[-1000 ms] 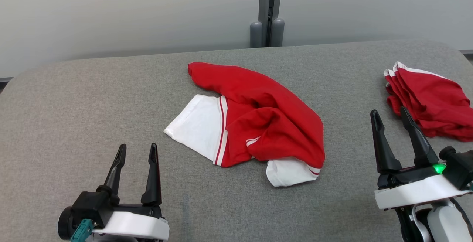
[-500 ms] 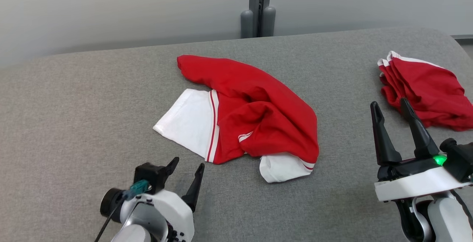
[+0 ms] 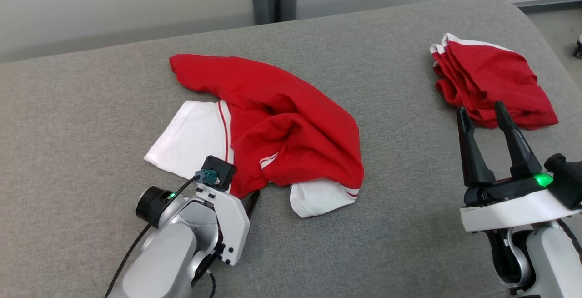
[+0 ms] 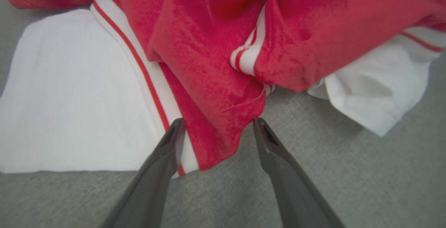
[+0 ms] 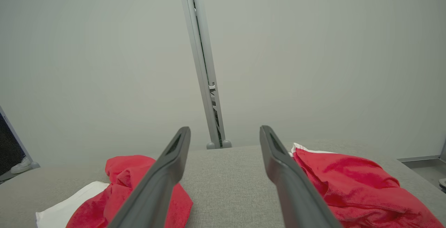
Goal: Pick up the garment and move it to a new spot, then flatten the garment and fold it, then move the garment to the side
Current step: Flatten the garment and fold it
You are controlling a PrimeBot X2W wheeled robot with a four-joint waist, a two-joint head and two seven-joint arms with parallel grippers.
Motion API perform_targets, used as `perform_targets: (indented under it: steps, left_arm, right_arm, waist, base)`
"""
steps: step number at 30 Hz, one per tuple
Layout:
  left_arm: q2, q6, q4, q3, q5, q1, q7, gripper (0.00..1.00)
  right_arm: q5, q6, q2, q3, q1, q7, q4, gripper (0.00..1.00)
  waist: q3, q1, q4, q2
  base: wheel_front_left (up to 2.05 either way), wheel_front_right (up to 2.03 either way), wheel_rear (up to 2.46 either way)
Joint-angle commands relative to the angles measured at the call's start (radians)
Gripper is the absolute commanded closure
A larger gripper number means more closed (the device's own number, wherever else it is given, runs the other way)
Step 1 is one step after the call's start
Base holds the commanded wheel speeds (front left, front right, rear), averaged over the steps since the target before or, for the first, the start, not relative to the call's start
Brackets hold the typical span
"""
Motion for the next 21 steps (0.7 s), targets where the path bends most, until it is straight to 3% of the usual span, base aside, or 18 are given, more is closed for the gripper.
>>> perform_targets:
  steps: [1, 2, 3, 4, 11, 19, 21]
  left_arm:
    - [0.016, 0.005, 0.018, -0.005, 0.020, -0.020, 0.003, 0.00]
    - [0.019, 0.014, 0.032, -0.009, 0.028, -0.031, -0.001, 0.08]
    - [0.022, 0.021, 0.044, -0.012, 0.036, -0.038, -0.003, 0.61]
    - [0.025, 0.025, 0.054, -0.015, 0.041, -0.041, -0.007, 1.00]
    - [0.072, 0.039, 0.020, 0.027, 0.019, -0.077, -0.035, 1.00]
    - [0.266, 0.005, -0.006, 0.081, 0.026, -0.203, -0.002, 1.00]
    - [0.284, -0.001, 0.006, 0.085, 0.024, -0.228, -0.010, 1.00]
  right_arm:
    - [0.006, 0.000, -0.002, -0.003, -0.011, -0.005, -0.004, 0.00]
    - [0.006, 0.000, -0.001, -0.006, -0.010, -0.005, -0.005, 0.00]
    - [0.006, 0.000, -0.001, -0.010, -0.009, -0.005, -0.005, 0.00]
    - [0.005, 0.000, -0.001, -0.015, -0.006, -0.005, -0.006, 0.00]
    - [0.001, 0.000, 0.004, -0.024, 0.006, -0.005, -0.011, 0.00]
    - [0.004, 0.000, -0.007, -0.012, -0.028, -0.005, -0.024, 0.00]
    - [0.006, 0.000, -0.008, -0.008, -0.035, -0.005, -0.025, 0.00]
  waist:
    - [0.013, 0.0000, -0.018, -0.0001]
    - [0.015, 0.0000, -0.024, -0.0001]
    - [0.016, 0.0000, -0.027, -0.0001]
    - [0.016, 0.0000, -0.030, -0.0001]
    - [0.015, 0.0000, -0.036, -0.0001]
    - [0.066, 0.0000, -0.047, -0.0001]
    - [0.075, 0.0000, -0.051, -0.0001]
  base:
    - [0.00, 0.00, 0.00]
    - [0.00, 0.00, 0.00]
    - [0.00, 0.00, 0.00]
    - [0.00, 0.00, 0.00]
    - [0.00, 0.00, 0.00]
    - [0.00, 0.00, 0.00]
    - [0.00, 0.00, 0.00]
